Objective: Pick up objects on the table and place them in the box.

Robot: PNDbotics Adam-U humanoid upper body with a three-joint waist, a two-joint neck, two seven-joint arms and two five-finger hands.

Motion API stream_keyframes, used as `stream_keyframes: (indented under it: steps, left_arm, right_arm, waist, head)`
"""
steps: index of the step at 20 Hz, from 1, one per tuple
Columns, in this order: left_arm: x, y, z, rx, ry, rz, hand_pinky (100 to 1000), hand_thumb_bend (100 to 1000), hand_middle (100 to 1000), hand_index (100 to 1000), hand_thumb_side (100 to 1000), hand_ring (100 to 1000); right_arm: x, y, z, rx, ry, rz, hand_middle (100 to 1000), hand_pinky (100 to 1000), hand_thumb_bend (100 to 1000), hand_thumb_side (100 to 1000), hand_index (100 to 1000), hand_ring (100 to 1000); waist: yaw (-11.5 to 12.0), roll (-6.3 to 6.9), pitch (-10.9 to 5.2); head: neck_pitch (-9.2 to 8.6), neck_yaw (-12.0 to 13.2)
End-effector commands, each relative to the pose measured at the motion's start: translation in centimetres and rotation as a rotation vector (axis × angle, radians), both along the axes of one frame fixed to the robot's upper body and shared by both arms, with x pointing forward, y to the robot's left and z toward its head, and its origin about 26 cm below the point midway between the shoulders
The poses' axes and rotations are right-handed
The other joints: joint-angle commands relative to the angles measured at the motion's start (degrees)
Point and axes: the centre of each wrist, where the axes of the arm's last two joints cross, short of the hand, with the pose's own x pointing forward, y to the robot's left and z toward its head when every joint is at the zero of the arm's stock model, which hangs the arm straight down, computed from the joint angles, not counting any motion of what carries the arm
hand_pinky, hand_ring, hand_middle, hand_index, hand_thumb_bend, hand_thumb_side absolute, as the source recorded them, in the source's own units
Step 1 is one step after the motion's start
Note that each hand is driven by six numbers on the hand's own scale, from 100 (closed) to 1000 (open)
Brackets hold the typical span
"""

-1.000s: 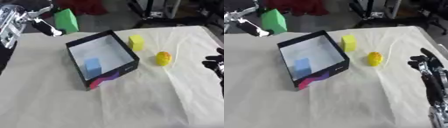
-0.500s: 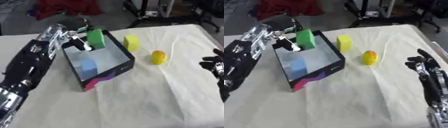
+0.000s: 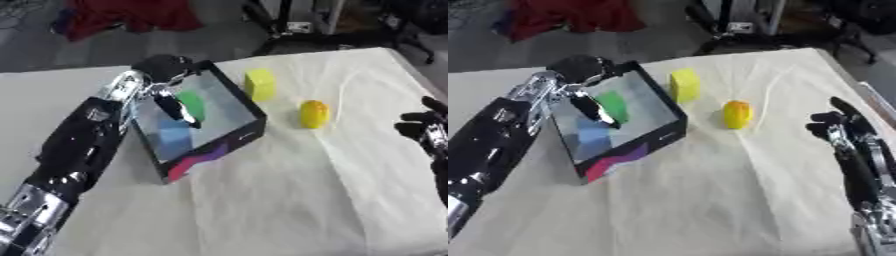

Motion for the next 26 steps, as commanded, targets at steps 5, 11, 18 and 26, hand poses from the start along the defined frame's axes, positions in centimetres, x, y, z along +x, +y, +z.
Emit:
stream_keyframes:
  steps: [5,11,18,26]
  left_arm:
    - [-1.3,4.5,8.0,-0.224,-0.168,-0.029,738,862,714,857,649,678]
    - [-7.0,8.5,14.8,-0.55,-0.325,-0.067,700,860,678,837,640,644]
    - [-13.1,11.7,8.8,-1.021,-0.245,0.029,643,857,634,816,631,605]
    - [-17.1,12.2,-1.5,-1.322,-0.061,0.271,619,851,627,815,638,596]
  right_arm:
    - [0.1,-0.6,0.6,-0.009,-0.021,-0.023,663,805,100,663,917,704]
    - [0.2,-1.0,1.0,-0.027,-0.036,-0.035,663,805,100,656,917,705]
    - [1.8,-3.0,4.4,-0.198,-0.099,-0.027,666,806,100,608,919,709]
    - [6.2,-5.4,8.6,-0.551,-0.068,0.079,699,807,100,539,928,734]
  waist:
    - [0.9,0.15,-1.33]
    - [2.0,0.41,-1.21]
    - [3.2,0.32,-0.77]
    - [5.0,-0.08,-0.71]
  head:
    - [-0.1,-0.6]
    - [-0.1,-0.7]
    - [-0.1,-0.9]
    - [-0.1,-2.0]
